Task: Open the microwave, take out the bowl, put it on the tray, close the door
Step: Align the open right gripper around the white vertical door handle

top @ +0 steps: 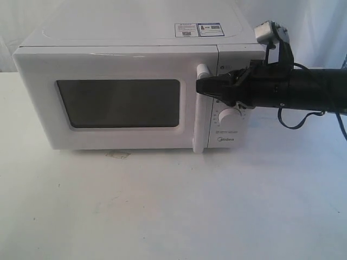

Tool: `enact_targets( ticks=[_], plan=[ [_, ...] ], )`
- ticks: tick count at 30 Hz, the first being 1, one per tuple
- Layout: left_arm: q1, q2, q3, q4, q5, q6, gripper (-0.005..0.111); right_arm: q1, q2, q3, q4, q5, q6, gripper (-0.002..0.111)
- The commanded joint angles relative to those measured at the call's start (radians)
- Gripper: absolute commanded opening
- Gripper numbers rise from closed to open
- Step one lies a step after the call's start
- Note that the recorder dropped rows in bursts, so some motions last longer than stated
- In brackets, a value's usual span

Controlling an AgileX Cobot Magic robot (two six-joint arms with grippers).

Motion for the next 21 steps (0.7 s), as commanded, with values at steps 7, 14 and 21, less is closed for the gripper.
enact_targets(
  ticks=[7, 14, 21],
  plan=[
    [-0.002, -0.005, 0.004, -0.005, 0.002, 0.003, 0.0, 0.108, 0.038, -0.049, -0.06, 0.266, -0.189, 0.0],
    [-0.002, -0.005, 0.004, -0.005, 0.002, 0.003, 0.0, 0.133, 0.036, -0.049, -0.065, 0.266, -0.191, 0.0],
    [-0.002, -0.005, 0.004, -0.005, 0.002, 0.003, 0.0, 0.153, 0.036, -0.049, -0.073, 0.266, -0.191, 0.0]
  ],
)
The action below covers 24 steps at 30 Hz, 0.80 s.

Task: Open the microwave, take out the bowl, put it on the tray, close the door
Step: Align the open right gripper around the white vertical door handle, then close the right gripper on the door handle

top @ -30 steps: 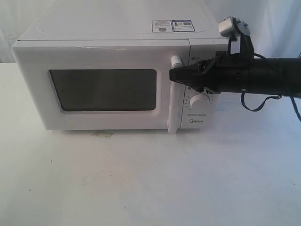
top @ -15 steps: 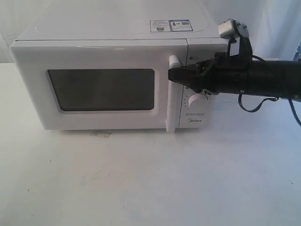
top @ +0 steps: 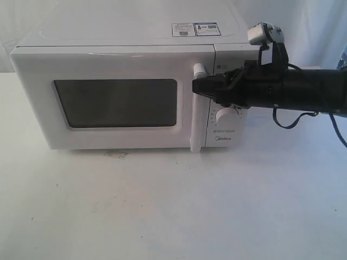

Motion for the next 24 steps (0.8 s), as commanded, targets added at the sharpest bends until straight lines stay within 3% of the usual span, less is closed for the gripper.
enact_targets(
  ticks=[1, 24],
  plan=[
    [-0.002, -0.005, 0.004, -0.005, 0.002, 0.003, 0.0, 0.117, 0.026, -0.049, -0.093, 0.305, -0.13, 0.0],
    [-0.002, -0.005, 0.004, -0.005, 0.002, 0.003, 0.0, 0.159, -0.011, -0.002, -0.091, 0.305, -0.154, 0.0]
  ],
)
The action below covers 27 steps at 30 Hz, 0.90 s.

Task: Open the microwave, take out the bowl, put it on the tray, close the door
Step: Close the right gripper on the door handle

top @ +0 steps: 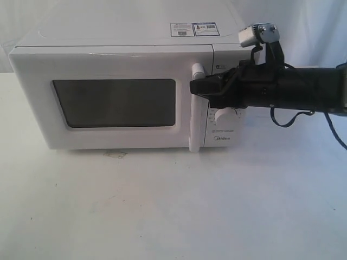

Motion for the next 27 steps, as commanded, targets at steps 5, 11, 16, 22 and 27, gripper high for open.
enact_targets(
  ticks=[5, 11, 16, 22, 27],
  plan=[
    [-0.002, -0.005, 0.004, -0.005, 0.002, 0.003, 0.0, 0.137, 0.017, -0.006, -0.083, 0.386, -0.094, 0.0],
    [-0.002, -0.005, 0.004, -0.005, 0.002, 0.003, 0.0, 0.155, 0.017, -0.002, -0.074, 0.386, -0.099, 0.0],
    [-0.002, -0.005, 0.004, -0.005, 0.002, 0.003, 0.0, 0.157, 0.017, -0.002, -0.06, 0.386, -0.112, 0.0],
    [-0.002, -0.005, 0.004, -0.005, 0.002, 0.003, 0.0, 0.157, 0.016, 0.007, -0.056, 0.386, -0.114, 0.0],
    [-0.002, -0.005, 0.004, -0.005, 0.002, 0.003, 0.0, 0.157, 0.005, 0.017, -0.058, 0.386, -0.121, 0.0]
  ],
)
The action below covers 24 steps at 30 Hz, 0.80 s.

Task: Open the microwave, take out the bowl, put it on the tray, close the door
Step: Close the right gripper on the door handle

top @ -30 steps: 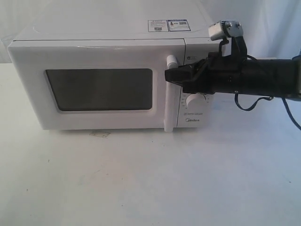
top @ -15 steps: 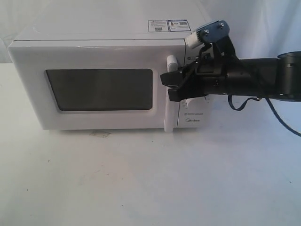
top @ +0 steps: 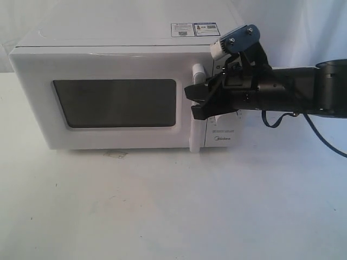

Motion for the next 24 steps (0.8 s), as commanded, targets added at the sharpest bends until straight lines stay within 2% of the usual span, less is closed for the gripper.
enact_targets(
  ticks=[1, 24],
  plan=[
    [-0.002, -0.005, 0.004, -0.005, 0.002, 0.003, 0.0, 0.045, 0.03, 0.015, -0.058, 0.679, -0.034, 0.0],
    [-0.002, -0.005, 0.004, -0.005, 0.002, 0.003, 0.0, 0.073, -0.095, 0.137, -0.036, 0.679, -0.083, 0.0]
  ],
)
